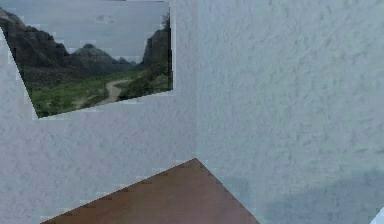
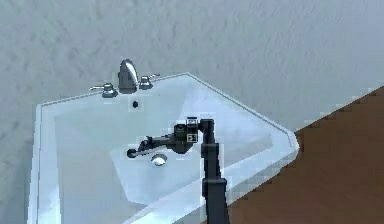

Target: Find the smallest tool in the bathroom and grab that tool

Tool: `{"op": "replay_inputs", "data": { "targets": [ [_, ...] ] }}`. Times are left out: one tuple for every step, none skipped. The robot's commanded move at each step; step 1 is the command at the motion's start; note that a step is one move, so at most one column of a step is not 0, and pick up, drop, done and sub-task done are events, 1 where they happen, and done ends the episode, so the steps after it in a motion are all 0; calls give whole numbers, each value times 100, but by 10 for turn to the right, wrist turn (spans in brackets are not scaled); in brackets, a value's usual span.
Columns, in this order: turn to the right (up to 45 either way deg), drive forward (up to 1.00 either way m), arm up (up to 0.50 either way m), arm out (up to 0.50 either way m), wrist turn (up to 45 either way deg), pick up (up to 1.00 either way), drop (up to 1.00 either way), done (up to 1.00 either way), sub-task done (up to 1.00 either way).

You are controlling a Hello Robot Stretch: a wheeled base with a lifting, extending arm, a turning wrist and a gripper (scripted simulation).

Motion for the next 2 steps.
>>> {"op": "replay_inputs", "data": {
  "targets": [
    [0,0,10,0,0,0,0,0,0],
    [0,0,0,0,0,0,0,100,0]
  ]
}}
